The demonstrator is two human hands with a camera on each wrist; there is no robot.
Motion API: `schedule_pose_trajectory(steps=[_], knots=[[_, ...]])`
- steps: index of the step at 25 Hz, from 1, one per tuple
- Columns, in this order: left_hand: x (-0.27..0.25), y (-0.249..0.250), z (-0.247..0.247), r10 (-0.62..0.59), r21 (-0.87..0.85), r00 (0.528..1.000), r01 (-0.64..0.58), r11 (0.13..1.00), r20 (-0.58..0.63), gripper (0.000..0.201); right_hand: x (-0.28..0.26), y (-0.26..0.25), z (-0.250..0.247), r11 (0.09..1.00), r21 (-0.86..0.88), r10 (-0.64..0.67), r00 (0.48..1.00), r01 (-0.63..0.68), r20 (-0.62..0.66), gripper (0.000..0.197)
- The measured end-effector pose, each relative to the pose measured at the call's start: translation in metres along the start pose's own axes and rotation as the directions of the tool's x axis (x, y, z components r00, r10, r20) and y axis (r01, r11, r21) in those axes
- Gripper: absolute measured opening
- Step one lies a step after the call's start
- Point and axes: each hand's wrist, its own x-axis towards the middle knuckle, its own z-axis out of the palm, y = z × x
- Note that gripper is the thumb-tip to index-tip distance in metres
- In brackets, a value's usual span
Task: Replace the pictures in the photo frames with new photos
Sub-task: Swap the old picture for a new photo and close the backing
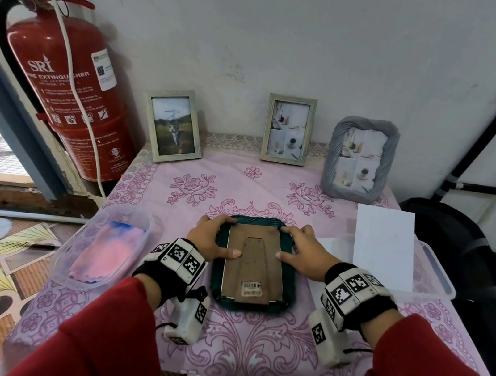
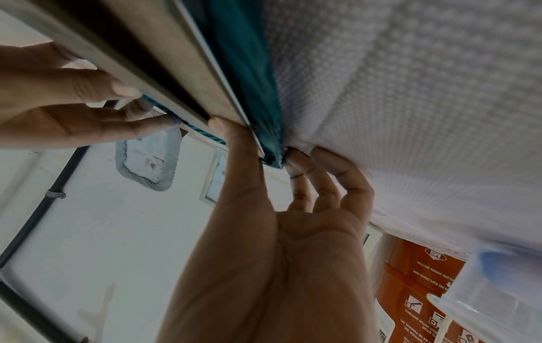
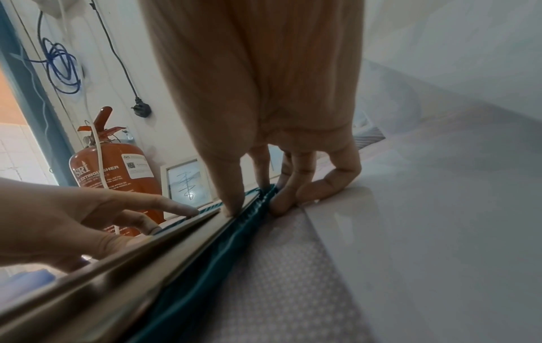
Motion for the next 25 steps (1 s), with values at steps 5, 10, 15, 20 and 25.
schedule_pose_trajectory(steps=[5, 10, 15, 20, 25], knots=[[-0.001, 0.0, 0.001, 0.002, 0.002, 1.0, -0.002, 1.0, -0.008, 0.071, -0.001, -0.001, 0.0, 1.0, -0.018, -0.002, 1.0, 0.002, 0.003, 0.064], [-0.007, -0.001, 0.003, -0.008, 0.036, 0.999, 0.01, 0.999, -0.035, 0.072, -0.002, -0.002, 0.002, 1.0, -0.016, 0.018, 1.0, -0.018, 0.0, 0.063], [-0.021, 0.008, 0.004, -0.021, -0.1, 0.998, 0.016, 0.995, -0.051, 0.062, -0.009, -0.009, 0.004, 0.999, -0.009, 0.048, 0.996, -0.049, -0.08, 0.055], [-0.052, 0.005, 0.004, -0.023, -0.177, 0.987, -0.005, 0.984, -0.157, 0.026, -0.035, -0.009, 0.006, 0.998, -0.065, -0.037, 0.971, 0.022, -0.236, 0.032], [-0.078, 0.001, 0.016, -0.043, 0.038, 0.988, 0.049, 0.998, -0.147, 0.029, -0.063, -0.007, 0.016, 0.999, 0.004, -0.046, 0.969, 0.049, -0.243, 0.014]])
